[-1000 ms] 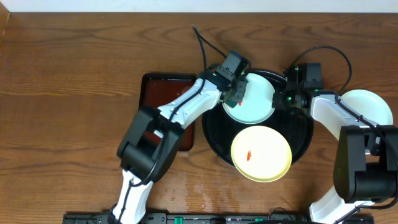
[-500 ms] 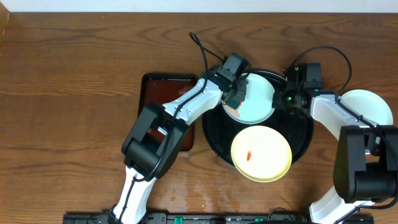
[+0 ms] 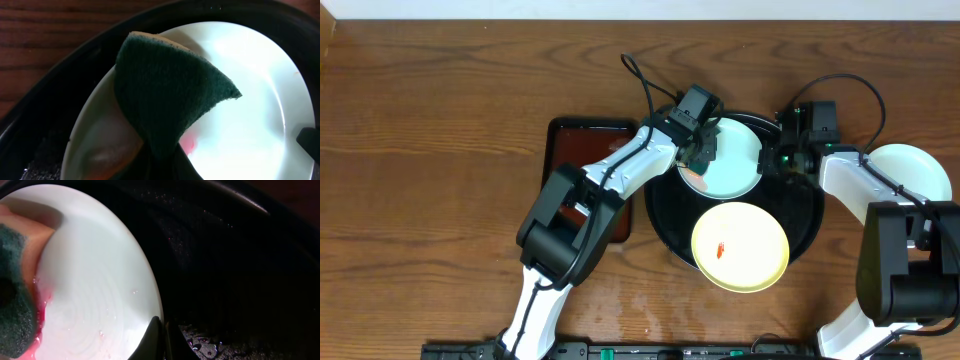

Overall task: Clean dirty plates on tray and stack at the side
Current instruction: 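Scrub the red smear on the pale-green plate with the sponge, then pull the sponge back over the dark tray with the left gripper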

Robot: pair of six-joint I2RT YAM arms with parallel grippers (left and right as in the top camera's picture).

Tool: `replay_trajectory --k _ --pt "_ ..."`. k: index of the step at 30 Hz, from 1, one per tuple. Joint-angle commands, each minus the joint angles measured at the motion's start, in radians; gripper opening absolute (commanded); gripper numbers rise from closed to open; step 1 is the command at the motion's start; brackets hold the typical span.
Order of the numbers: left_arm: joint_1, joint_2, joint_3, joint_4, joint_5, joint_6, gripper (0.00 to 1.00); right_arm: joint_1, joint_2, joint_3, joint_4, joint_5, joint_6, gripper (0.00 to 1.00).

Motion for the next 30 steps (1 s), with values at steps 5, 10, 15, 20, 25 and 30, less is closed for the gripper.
replay_trajectory --k 5,10,15,20,25,30 --pt "-0.007 0.116 -0.013 -0.011 0.114 -0.061 0.07 0.000 0.027 0.012 -0.003 -0.005 -0.011 0.01" --pt "-0.007 0.115 -0.013 -0.015 0.244 -0.106 0.07 0.000 0.027 0.012 -0.003 -0.005 -0.011 0.01" --pt "-0.007 0.115 -0.013 0.001 0.352 -0.138 0.08 0.000 0.027 0.012 -0.003 -0.005 -0.010 0.01" --pt "-0.007 0.115 -0.013 0.049 0.479 -0.169 0.08 0.000 0.027 0.012 -0.003 -0.005 -0.010 0.01" --pt "-0.004 0.115 -0.011 0.102 0.578 -0.199 0.08 -0.001 0.027 0.012 -0.003 -0.005 -0.010 0.01" --pt "0.037 0.076 0.010 0.228 0.702 -0.252 0.08 -0.001 0.027 0.012 -0.003 -0.005 -0.011 0.01"
